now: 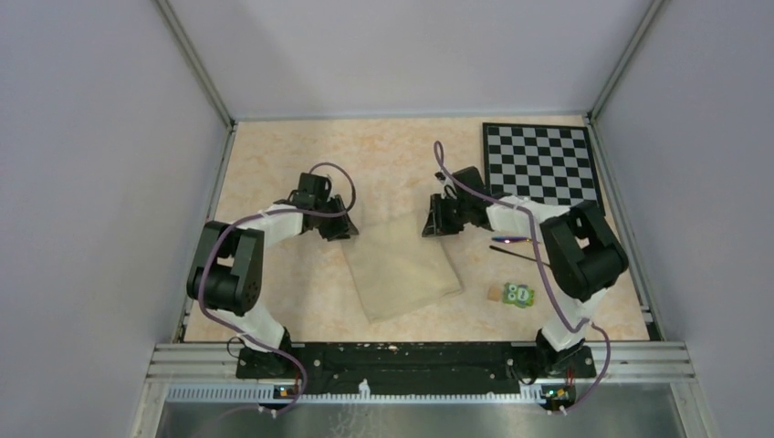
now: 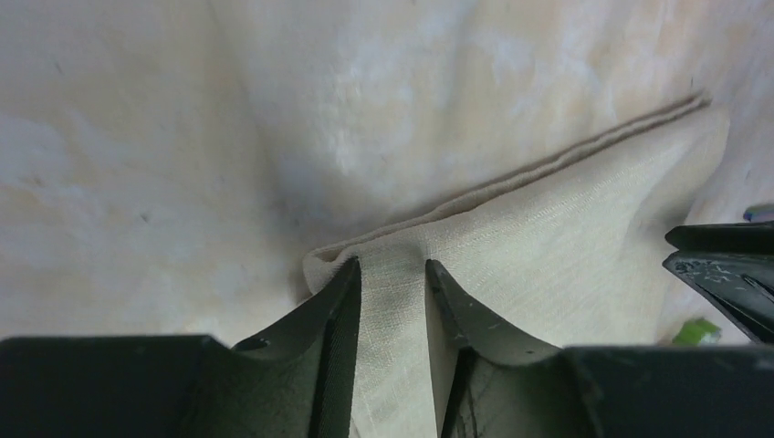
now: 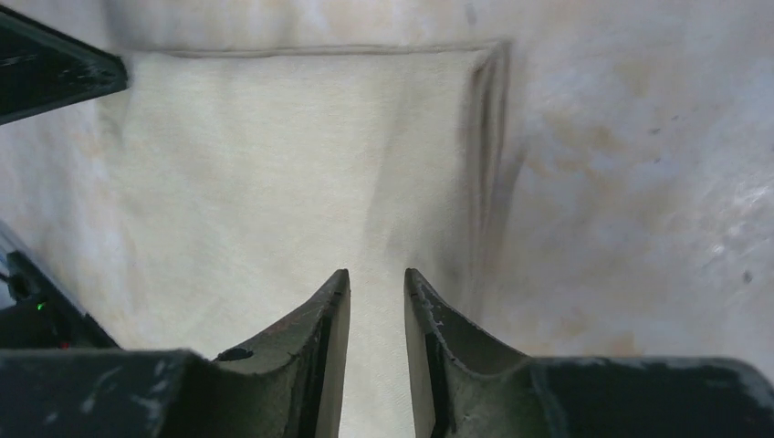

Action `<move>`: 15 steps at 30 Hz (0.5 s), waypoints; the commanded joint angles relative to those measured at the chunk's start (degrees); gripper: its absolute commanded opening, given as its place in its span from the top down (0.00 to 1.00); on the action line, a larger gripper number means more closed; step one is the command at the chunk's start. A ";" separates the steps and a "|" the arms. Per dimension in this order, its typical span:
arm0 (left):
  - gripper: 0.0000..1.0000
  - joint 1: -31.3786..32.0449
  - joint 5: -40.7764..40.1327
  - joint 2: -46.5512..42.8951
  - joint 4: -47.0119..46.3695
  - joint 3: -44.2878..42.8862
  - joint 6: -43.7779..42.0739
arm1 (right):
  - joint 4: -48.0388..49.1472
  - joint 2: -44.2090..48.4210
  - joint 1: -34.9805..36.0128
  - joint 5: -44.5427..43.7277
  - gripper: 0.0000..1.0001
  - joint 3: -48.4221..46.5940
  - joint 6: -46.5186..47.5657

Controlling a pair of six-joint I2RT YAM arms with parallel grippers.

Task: Fold the napkin into a case and place the utensils inside
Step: Flatten out the lower triangle-folded napkin at the center of the board.

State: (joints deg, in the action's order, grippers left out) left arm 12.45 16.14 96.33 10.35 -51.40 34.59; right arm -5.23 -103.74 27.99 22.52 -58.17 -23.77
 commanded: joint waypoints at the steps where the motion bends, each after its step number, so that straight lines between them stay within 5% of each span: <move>1: 0.60 0.81 1.11 -6.15 7.34 0.25 -0.99 | -5.92 9.18 3.91 -0.15 0.69 1.88 2.38; 5: 0.48 0.78 2.54 -11.00 10.32 -1.02 -2.26 | 0.38 13.04 4.43 7.45 0.68 12.60 -2.15; 9: 0.38 0.82 4.63 -14.67 11.28 -0.50 -2.93 | 0.56 17.37 4.25 -0.16 0.67 19.88 -2.07; 15: 0.36 1.05 9.18 -14.81 7.99 3.58 -3.22 | -3.12 22.42 3.22 -12.08 0.65 23.41 -0.31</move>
State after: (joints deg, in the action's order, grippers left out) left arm 13.43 21.54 81.82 20.45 -50.65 32.58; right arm -5.61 -84.36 32.03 21.17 -36.29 -25.87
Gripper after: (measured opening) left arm 0.637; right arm 0.341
